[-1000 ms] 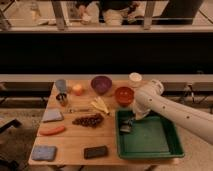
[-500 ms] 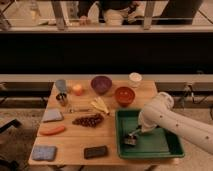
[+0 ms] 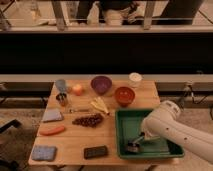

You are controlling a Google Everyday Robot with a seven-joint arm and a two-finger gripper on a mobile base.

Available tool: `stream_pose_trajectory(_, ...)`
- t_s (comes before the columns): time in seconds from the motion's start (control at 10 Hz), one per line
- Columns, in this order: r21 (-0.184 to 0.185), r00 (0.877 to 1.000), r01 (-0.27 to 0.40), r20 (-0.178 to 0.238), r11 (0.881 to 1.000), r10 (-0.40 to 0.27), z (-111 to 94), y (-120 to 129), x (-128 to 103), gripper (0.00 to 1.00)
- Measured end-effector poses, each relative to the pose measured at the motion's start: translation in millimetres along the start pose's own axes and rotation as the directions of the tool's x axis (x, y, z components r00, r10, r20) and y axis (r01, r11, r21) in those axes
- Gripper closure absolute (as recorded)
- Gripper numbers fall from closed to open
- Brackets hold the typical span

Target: Wipe tray with brush

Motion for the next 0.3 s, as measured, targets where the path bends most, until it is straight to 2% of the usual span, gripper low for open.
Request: stream_pose_trajectory(0.3, -0.010, 0.999, -0.039, -0.035, 0.999, 0.039, -1.1, -2.3, 30.8, 1.00)
